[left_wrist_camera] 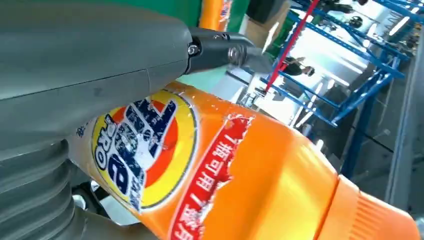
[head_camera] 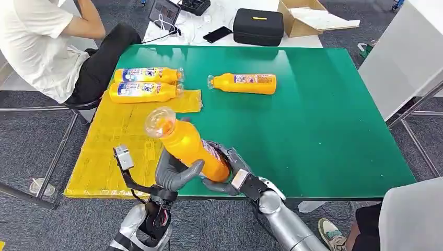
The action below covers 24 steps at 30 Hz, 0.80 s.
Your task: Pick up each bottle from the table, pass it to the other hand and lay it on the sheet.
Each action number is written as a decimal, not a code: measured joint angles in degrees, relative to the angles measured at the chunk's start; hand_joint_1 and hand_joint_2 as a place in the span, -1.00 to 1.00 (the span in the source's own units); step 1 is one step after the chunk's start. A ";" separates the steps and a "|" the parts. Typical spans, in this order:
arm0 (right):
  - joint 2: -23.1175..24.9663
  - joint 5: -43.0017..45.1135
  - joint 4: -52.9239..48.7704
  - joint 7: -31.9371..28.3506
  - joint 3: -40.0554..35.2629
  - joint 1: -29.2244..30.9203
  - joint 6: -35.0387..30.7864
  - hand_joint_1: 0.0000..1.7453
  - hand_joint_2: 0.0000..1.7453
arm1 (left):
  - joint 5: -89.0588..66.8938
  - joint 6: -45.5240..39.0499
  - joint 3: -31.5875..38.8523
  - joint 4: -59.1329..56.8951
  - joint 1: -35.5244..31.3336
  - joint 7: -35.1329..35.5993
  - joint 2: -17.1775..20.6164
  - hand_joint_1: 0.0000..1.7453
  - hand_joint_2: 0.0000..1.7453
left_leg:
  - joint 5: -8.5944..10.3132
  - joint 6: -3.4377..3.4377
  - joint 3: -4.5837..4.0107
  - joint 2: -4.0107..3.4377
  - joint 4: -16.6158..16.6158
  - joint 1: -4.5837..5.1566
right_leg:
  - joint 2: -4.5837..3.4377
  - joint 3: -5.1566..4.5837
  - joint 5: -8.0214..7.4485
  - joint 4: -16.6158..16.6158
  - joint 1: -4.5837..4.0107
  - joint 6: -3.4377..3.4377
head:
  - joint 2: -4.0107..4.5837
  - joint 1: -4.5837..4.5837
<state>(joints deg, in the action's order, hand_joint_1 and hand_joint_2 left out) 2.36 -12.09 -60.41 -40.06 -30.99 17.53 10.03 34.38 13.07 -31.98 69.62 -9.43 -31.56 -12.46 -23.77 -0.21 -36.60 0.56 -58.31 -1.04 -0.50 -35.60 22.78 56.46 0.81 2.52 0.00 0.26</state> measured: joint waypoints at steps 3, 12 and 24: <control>0.00 1.09 0.00 0.00 0.00 0.10 1.47 1.00 1.00 | -0.31 0.59 0.00 -0.13 -0.03 -0.55 -0.04 1.00 1.00 | 0.00 0.00 0.00 0.00 0.00 0.00 | 0.00 -0.01 0.00 0.00 0.00 0.00 | 0.00 0.00; 0.09 1.86 0.00 2.23 -0.22 -0.12 2.56 -1.00 1.00 | -6.50 -3.55 -0.04 -0.42 -0.95 -2.58 -0.44 1.00 1.00 | 0.00 0.00 0.00 0.01 0.00 0.00 | 0.00 0.00 0.00 0.00 0.00 0.00 | 0.00 -0.02; 1.40 4.26 -1.05 7.32 -0.26 -2.76 -0.96 -1.00 1.00 | -14.41 -10.97 -0.26 -1.55 -0.90 -3.02 -0.76 1.00 1.00 | -0.01 0.00 -0.02 0.00 0.00 0.00 | 0.00 -0.01 0.00 0.00 0.00 0.00 | 0.00 -0.02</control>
<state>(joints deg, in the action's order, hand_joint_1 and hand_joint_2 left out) 3.76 -7.82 -61.46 -32.74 -31.26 14.78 9.07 19.98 2.10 -32.24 68.06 -10.33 -34.58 -13.22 -23.78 -0.21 -36.62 0.56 -58.31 -1.04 -0.49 -35.62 22.78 56.46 0.81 2.52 0.00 0.24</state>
